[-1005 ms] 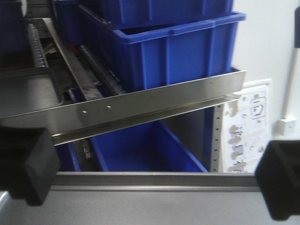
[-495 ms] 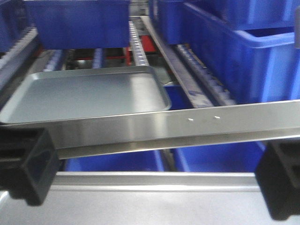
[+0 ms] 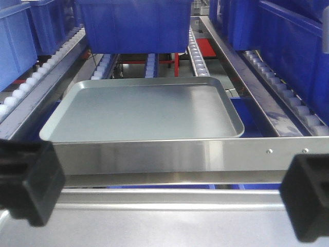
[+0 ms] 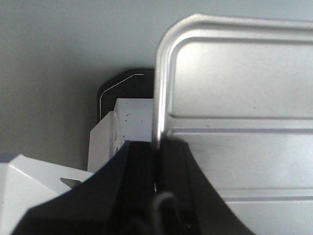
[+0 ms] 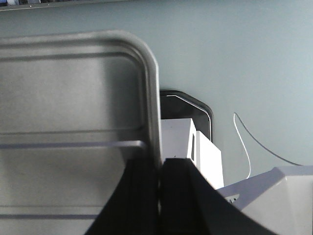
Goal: Grab silver tray and stack on right shelf
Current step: 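Hold the tray while the base aligns with the larger silver tray, then extend both grippers and lower the held tray onto the larger tray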
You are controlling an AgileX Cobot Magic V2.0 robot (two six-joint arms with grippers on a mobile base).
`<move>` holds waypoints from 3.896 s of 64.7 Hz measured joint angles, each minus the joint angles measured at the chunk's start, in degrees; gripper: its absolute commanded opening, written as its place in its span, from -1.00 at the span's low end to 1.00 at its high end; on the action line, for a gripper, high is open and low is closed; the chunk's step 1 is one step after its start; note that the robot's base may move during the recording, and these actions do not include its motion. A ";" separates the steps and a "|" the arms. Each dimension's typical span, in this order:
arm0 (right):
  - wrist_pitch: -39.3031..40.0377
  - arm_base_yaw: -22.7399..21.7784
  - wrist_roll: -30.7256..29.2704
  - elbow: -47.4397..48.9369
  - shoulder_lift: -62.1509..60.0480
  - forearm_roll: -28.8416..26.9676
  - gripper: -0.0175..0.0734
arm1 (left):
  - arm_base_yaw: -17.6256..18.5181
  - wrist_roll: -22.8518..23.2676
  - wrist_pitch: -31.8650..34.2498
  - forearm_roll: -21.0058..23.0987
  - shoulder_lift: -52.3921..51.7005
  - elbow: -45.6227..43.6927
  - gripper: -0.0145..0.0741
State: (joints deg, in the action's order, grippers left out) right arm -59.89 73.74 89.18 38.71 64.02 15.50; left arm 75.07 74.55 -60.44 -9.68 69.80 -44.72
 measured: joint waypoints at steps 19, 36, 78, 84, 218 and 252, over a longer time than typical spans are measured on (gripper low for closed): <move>0.00 0.00 0.00 0.00 0.00 0.00 -0.49 | 0.00 0.00 0.00 0.00 0.00 0.00 -0.90; 0.00 0.00 0.00 0.00 0.00 0.00 -0.49 | 0.00 0.00 0.00 0.00 0.00 0.00 -0.90; 0.00 0.00 0.00 0.00 0.00 0.00 -0.49 | 0.00 0.00 0.00 0.00 0.00 0.00 -0.90; 0.00 0.00 0.00 0.00 0.00 0.00 -0.49 | 0.00 0.00 0.00 0.00 0.00 0.00 -0.90; 27.44 -39.07 -28.64 29.31 37.50 7.63 -0.49 | -49.67 -54.97 24.92 9.68 27.56 -19.90 -0.90; 27.45 -39.19 -28.82 29.68 39.03 8.22 -0.49 | -49.84 -55.21 23.43 10.11 30.47 -22.10 -0.90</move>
State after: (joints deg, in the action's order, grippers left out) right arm -32.43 34.55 60.37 68.39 103.05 23.72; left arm 25.23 19.34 -37.01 0.42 100.26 -66.82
